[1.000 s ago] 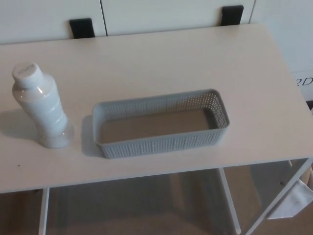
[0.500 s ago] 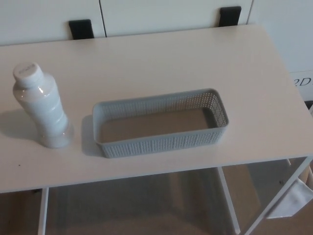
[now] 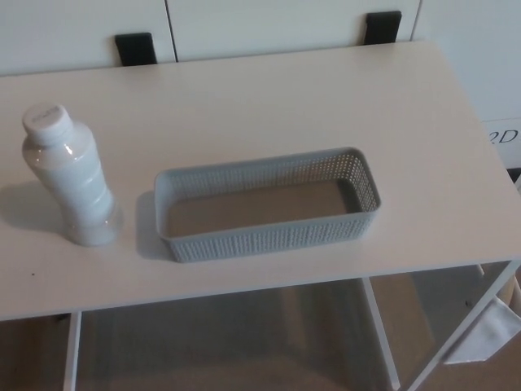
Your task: The robot walk up to a desk on which a bottle is kept on the left hand side and a container is kept on the right hand side. The robot uses its left hand to pick up the bottle and places it in the container.
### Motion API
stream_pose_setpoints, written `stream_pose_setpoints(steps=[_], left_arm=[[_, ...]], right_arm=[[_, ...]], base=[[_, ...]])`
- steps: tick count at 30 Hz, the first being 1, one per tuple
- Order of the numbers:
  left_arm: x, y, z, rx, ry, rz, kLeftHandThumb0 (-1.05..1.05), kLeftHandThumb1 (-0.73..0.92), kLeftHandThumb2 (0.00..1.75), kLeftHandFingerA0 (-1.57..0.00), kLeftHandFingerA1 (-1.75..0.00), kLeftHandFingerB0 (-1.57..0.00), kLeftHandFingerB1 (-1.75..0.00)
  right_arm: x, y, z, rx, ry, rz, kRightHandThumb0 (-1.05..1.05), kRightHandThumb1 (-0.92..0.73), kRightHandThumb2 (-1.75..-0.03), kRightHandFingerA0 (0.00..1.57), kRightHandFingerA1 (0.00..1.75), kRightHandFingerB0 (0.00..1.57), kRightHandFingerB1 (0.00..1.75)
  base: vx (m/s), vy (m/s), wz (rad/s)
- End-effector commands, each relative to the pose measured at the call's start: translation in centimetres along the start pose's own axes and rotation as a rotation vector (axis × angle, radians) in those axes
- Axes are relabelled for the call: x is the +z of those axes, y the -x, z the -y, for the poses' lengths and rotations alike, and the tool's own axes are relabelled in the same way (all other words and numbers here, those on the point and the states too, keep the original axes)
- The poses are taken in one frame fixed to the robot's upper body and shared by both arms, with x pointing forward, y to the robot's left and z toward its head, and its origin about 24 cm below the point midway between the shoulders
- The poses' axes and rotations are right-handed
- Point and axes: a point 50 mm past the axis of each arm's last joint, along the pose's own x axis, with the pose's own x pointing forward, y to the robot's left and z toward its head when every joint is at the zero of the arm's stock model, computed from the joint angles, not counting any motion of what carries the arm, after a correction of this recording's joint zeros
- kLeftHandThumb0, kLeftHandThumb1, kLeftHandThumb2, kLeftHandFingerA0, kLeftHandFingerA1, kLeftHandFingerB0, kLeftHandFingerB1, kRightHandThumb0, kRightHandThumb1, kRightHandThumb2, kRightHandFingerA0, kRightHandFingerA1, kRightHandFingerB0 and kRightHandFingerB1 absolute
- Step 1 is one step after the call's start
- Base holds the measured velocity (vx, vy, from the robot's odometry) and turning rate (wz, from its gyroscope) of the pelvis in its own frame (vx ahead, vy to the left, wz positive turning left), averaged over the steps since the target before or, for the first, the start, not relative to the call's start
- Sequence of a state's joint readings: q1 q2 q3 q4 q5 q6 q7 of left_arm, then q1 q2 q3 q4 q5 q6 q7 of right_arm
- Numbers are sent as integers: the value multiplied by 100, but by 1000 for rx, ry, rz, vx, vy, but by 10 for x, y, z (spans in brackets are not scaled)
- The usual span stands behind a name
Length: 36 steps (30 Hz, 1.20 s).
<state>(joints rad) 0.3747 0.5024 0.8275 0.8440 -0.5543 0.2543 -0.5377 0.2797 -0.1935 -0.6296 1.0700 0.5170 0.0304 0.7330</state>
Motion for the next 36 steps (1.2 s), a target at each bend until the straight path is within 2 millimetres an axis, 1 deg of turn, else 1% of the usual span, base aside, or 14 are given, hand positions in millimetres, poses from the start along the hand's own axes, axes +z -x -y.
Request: stream_pose_setpoints(steps=[1, 5, 8, 9, 12, 13, 15, 17, 22, 24, 26, 27, 35, 36], left_arm=[[112, 22, -12, 68, 28, 416, -39, 53, 56, -6, -25, -8, -25], [154, 31, 18, -37, -32, 573, -40, 47, 57, -10, -25, -9, -24], [188, 46, 82, -246, -147, 692, -34, 48, 54, -3, -25, -7, -25], [195, 50, 110, -330, -187, 739, -32, 46, 56, -2, -21, -6, -24], [197, 51, 141, -410, -262, 760, -37, 45, 72, 0, -17, -2, -22], [198, 52, 162, -459, -301, 767, -35, 47, 73, 0, -17, 0, -14], [201, 54, 204, -575, -387, 786, -36, 48, 72, 0, -11, 0, -4], [201, 53, 216, -595, -393, 773, -33, 47, 71, 0, -9, 0, -4], [186, 34, 255, -610, -496, 740, -36, 46, 71, 0, -17, 0, -9], [144, 9, 286, -675, -590, 625, -43, 31, 68, 0, -22, 0, -12], [133, 5, 292, -690, -619, 597, -43, 32, 68, 0, -21, 0, -12], [126, 4, 295, -688, -645, 586, -43, 32, 68, 0, -21, 0, -13], [91, -8, 311, -694, -735, 548, -49, 34, 70, 0, -22, 0, -13], [89, -9, 312, -695, -738, 544, -49, 34, 70, 0, -21, 0, -14]], right_arm=[[9, -2, -3, 18, 67, 13, -53, -35, -53, 22, 38, 20, 32], [8, -2, -4, 22, 88, 6, -50, -35, -52, 26, 37, 21, 30], [7, -2, -5, 18, 88, 5, -50, -36, -52, 28, 38, 21, 30], [7, -4, -6, 32, 96, 6, -54, -33, -68, 20, 45, 12, 38], [7, -4, -7, 34, 99, 6, -52, -32, -68, 25, 47, 17, 40], [7, -4, -7, 31, 100, 6, -52, -34, -53, 23, 37, 20, 30], [8, -6, -10, 40, 103, 10, -52, -34, -52, 23, 37, 20, 30], [8, -6, -10, 44, 102, 10, -51, -34, -52, 23, 37, 20, 30], [9, -6, -9, 41, 121, 2, -54, -33, -52, 23, 35, 22, 31], [6, -8, -12, 42, 128, 0, -52, -31, -70, 25, 48, 15, 39], [5, -8, -13, 40, 124, 1, -51, -31, -70, 27, 47, 16, 40], [5, -9, -14, 39, 125, -3, -52, -34, -52, 31, 39, 23, 31], [7, -14, -17, 48, 142, -3, -54, -31, -67, 25, 47, 21, 40], [7, -14, -18, 55, 149, -2, -53, -35, -52, 28, 39, 22, 31]], base=[[0, 0, 0], [0, 1, 2], [0, 0, 0], [0, 0, 0], [0, 0, 0], [0, 0, 0], [0, 0, 0], [0, 0, 0], [0, 0, 0], [0, 0, 0], [0, 0, 0], [0, 0, 0], [0, 0, 0], [0, 0, 0]])
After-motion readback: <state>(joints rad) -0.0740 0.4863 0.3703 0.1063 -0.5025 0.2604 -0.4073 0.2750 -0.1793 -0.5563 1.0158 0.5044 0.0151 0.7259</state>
